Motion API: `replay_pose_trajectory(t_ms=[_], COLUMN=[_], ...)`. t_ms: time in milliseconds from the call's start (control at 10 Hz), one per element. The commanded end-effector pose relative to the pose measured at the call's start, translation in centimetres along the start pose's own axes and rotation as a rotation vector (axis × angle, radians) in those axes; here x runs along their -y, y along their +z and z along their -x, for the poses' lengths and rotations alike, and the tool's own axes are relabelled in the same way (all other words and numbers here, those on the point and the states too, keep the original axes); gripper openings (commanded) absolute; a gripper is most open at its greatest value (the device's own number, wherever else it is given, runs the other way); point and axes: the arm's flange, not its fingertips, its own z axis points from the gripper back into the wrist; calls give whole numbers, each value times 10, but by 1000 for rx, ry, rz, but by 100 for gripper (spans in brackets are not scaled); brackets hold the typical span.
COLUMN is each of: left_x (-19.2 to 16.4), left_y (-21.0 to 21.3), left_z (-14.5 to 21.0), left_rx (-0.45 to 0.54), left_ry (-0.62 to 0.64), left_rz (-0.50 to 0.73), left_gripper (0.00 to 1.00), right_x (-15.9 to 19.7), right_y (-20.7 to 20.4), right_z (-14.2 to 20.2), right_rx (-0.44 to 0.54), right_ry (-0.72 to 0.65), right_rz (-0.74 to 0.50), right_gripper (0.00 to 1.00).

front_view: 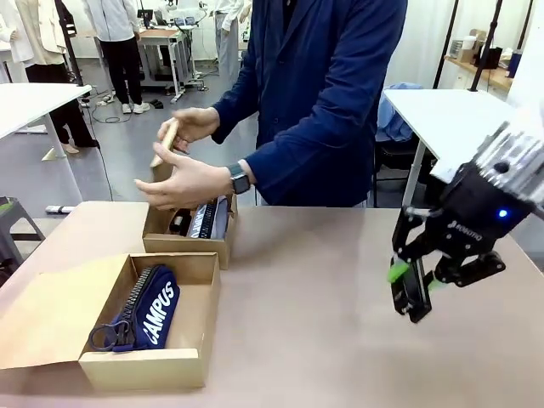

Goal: Place items inside the box.
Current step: Pick up a Pencil pouch or Stapler and place it inside the Mailer Box closest to the robot.

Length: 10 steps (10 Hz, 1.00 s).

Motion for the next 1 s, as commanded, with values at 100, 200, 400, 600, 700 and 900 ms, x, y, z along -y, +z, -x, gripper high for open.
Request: replay_pose_trajectory(t_ms=[100,200,400,600,700,900], left_x=[1,1,1,1,1,1], left_y=[1,1,1,1,1,1], left_z=[3,3,3,3,3,3], left_rx=[-8,-8,-8,-8,-8,-8], left_ry=[-16,-16,-16,-16,-16,-16], left_rz=[8,8,8,8,8,8], left_gripper=[100,100,100,100,100,100], right_x=[0,-5,-8,-13,-29,-74], right_y=[0,-4,-5,-6,-13,-31], right_z=[0,-11,-16,-14,-13,-12], right_rx=[0,-56,-60,-78,-95,-136], right_ry=[0,-1,-17,13,62,189], right_rz=[0,-34,-50,-85,-94,-43], right_gripper=[41,41,41,41,41,41])
